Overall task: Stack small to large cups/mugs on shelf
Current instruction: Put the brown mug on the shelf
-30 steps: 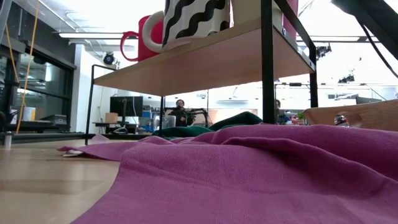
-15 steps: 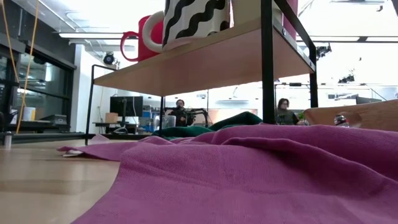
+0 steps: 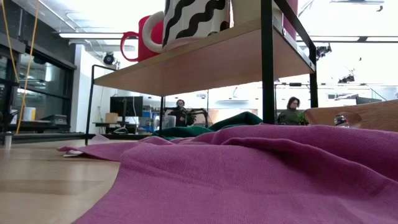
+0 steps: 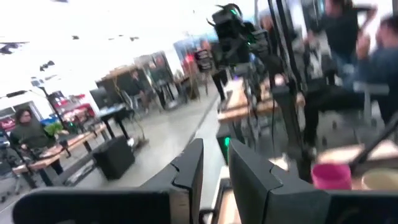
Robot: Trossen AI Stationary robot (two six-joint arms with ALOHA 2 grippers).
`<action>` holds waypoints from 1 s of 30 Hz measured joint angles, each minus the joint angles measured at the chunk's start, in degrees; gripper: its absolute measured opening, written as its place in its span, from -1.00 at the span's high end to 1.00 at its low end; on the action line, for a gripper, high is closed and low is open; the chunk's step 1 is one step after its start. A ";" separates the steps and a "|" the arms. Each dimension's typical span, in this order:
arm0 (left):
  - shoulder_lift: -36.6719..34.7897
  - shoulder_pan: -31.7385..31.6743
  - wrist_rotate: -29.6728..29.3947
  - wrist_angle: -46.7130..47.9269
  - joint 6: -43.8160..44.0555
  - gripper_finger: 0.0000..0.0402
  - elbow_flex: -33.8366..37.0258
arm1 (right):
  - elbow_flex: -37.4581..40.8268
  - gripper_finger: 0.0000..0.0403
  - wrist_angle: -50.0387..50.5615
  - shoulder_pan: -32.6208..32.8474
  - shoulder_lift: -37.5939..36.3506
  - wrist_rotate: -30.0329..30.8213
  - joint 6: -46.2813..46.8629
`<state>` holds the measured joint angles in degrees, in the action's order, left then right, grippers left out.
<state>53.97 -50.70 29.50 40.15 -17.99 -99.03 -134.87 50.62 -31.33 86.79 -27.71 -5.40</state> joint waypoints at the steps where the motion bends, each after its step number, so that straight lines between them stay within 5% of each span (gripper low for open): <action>1: -2.43 0.07 -0.22 -3.04 1.96 0.68 3.83 | 0.00 0.67 0.15 0.04 -1.14 -0.13 -0.10; 8: -14.95 0.07 -2.86 -18.84 13.59 0.68 22.99 | 10.60 0.67 -5.71 0.83 -14.79 -0.94 0.37; 19: -23.16 0.07 -5.89 -22.02 21.16 0.68 31.31 | 61.96 0.67 -48.59 4.03 -49.41 4.26 23.99; 30: -31.04 0.09 -1.29 -23.54 29.87 0.68 44.20 | 86.15 0.67 -49.27 4.12 -64.44 6.74 41.52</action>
<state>22.93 -50.61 28.21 16.60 11.88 -54.83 -48.71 1.35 -27.20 22.35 -20.97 36.12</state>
